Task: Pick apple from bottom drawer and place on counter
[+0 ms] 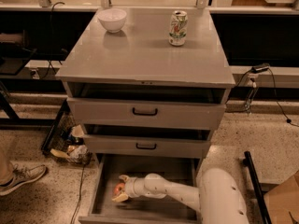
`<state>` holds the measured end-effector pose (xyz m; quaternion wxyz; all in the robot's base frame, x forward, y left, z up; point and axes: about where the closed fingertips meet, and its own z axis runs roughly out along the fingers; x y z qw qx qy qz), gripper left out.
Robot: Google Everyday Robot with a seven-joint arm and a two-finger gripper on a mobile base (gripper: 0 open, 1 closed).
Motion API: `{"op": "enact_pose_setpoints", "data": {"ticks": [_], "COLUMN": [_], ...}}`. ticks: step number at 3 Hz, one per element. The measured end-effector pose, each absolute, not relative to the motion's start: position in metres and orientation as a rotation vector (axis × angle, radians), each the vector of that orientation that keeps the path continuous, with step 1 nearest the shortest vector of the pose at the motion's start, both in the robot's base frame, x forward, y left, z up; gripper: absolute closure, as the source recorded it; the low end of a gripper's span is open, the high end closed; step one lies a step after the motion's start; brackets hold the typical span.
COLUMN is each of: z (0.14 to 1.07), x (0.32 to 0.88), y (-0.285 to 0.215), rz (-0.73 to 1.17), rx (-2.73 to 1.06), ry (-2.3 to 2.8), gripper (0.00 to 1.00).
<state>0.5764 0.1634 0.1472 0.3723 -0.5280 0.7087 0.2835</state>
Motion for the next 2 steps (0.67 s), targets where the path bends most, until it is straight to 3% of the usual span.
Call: {"op": "enact_pose_setpoints", "data": {"ticks": [2], "z": [0.1533], "x": [0.5767], "y": [0.1587], "rz": [0.715], "rx": [-1.387], "ry": [1.801], "gripper": [0.73]}}
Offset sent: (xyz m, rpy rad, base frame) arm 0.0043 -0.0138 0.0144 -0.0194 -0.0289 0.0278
